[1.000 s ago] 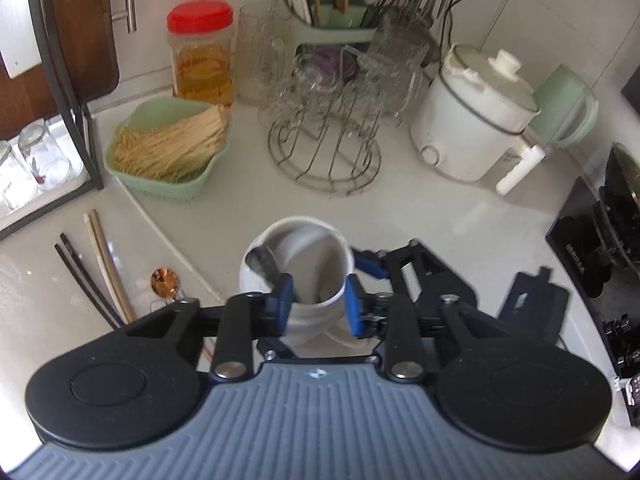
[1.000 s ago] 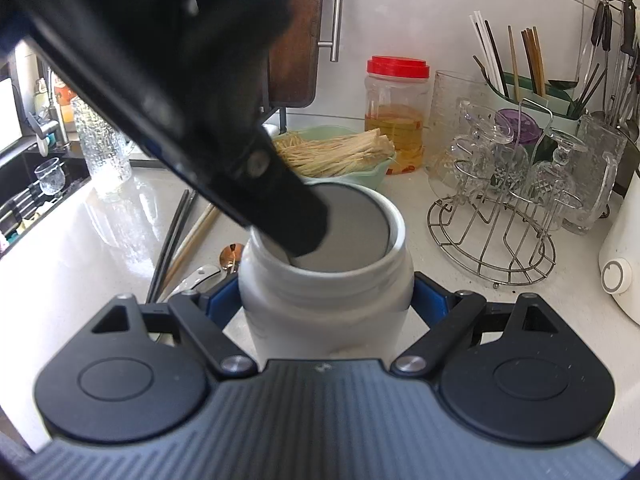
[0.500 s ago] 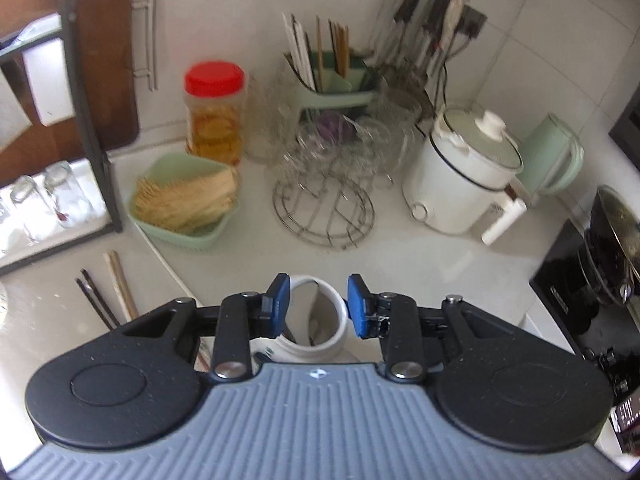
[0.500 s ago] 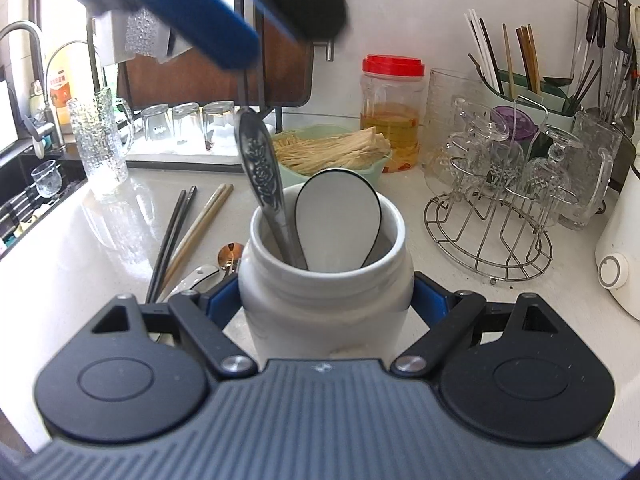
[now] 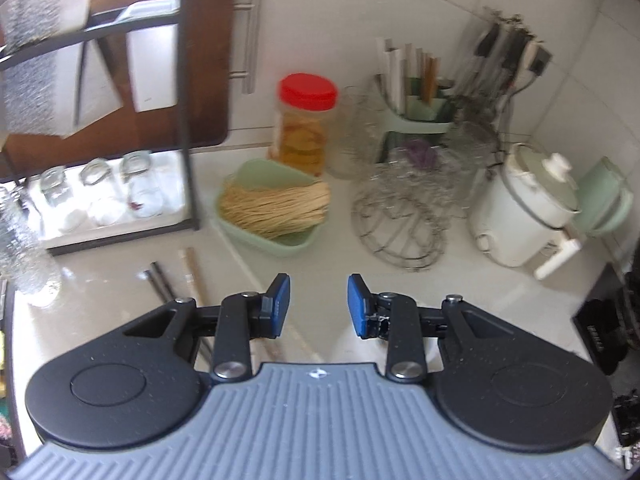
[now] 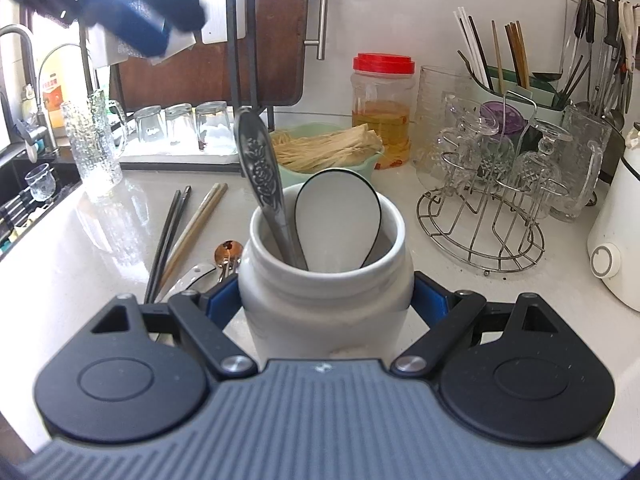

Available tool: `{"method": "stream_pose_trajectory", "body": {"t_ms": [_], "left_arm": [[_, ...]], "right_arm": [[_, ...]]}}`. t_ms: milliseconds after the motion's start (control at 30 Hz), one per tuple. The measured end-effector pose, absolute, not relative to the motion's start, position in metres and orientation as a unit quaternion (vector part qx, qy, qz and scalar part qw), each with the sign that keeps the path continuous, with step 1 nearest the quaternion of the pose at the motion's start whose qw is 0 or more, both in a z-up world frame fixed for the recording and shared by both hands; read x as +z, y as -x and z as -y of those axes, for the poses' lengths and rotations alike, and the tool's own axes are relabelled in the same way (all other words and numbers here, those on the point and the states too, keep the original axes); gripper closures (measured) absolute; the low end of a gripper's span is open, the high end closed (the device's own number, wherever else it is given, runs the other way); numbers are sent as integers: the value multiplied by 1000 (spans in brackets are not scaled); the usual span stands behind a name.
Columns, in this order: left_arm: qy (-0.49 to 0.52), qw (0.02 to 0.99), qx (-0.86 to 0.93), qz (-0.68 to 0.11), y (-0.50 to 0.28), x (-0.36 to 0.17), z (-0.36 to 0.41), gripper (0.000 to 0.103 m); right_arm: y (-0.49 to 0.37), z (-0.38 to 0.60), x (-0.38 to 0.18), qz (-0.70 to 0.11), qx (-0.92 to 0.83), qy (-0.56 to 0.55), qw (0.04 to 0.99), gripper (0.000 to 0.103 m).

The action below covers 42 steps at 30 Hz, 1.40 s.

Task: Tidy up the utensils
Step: 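Move the left gripper down over the black chopsticks on the counter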

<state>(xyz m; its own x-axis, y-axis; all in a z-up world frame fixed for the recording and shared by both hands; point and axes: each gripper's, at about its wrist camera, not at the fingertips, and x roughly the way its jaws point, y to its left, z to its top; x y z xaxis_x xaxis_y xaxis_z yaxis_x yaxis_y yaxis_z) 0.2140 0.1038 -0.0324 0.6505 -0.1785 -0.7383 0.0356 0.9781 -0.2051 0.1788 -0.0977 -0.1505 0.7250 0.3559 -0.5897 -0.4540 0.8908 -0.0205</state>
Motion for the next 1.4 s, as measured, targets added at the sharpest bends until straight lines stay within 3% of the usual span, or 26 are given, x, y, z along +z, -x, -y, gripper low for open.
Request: {"method": "stream_pose_trajectory", "body": {"t_ms": [400, 667, 1400], "left_arm": [[92, 887, -26, -452, -219, -83, -138, 66], [115, 869, -33, -480, -225, -115, -145, 55], [147, 853, -14, -500, -238, -178, -198, 55]], "right_arm": [[-180, 93, -149, -310, 205, 81, 925, 13], [-180, 90, -148, -316, 196, 83, 925, 13], [-177, 82, -148, -325, 161, 77, 929, 13]]}}
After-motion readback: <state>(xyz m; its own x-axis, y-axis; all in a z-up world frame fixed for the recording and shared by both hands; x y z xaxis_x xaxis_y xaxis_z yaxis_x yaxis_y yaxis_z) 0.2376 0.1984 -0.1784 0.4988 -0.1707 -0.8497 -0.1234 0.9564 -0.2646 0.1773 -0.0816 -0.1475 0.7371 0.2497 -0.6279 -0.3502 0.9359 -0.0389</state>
